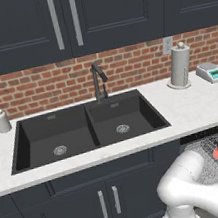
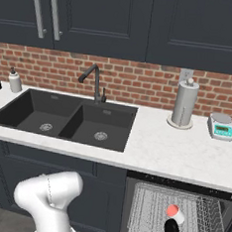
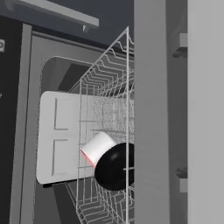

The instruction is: Pick up the cup and bowl from the counter, place them in the dishwasher, and close the dishwasher door.

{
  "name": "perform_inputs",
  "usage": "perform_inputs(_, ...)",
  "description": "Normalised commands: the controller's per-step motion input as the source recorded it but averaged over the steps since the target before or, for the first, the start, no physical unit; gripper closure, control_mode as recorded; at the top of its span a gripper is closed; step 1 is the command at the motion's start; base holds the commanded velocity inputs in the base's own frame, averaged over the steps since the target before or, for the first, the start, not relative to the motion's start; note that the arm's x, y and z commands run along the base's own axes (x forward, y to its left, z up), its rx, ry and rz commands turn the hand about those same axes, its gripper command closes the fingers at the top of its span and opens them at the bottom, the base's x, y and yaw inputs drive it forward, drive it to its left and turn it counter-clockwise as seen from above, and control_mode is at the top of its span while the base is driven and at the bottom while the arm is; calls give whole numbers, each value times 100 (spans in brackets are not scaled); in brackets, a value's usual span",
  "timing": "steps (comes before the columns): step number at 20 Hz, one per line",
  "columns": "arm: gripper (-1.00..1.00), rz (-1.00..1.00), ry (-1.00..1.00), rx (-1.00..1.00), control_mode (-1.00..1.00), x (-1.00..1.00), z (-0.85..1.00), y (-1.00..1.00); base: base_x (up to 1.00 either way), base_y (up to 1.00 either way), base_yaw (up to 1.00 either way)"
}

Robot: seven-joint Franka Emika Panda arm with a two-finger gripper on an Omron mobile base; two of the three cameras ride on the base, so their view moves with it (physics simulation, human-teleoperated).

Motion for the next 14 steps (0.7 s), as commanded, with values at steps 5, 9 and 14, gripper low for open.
perform_inputs(5, -100, 16, -47, 0, -100, 100, 0, 29, 0, 0, 0)
perform_inputs(9, -100, 19, -53, 4, -100, 100, -1, 27, 0, 0, 0)
perform_inputs(14, -100, 25, -64, 13, -100, 100, 0, 31, 0, 0, 0)
